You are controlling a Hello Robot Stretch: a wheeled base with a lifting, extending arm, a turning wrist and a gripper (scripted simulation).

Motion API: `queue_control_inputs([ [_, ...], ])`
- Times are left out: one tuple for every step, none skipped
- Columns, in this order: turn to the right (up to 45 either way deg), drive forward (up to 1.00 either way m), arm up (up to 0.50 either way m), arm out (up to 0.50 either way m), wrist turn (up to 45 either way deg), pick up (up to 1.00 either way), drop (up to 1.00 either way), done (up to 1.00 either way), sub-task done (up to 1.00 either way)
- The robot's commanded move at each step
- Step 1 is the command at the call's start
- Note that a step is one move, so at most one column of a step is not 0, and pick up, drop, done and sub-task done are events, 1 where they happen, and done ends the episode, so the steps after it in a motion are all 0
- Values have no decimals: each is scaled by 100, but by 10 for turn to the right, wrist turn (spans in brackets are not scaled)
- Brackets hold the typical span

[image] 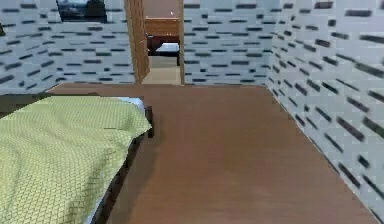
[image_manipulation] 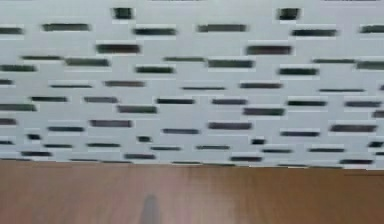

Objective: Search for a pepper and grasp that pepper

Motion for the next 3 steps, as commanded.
queue_control_inputs([
  [0,100,0,0,0,0,0,0,0],
  [0,90,0,0,0,0,0,0,0],
  [-120,0,0,0,0,0,0,0,0],
])
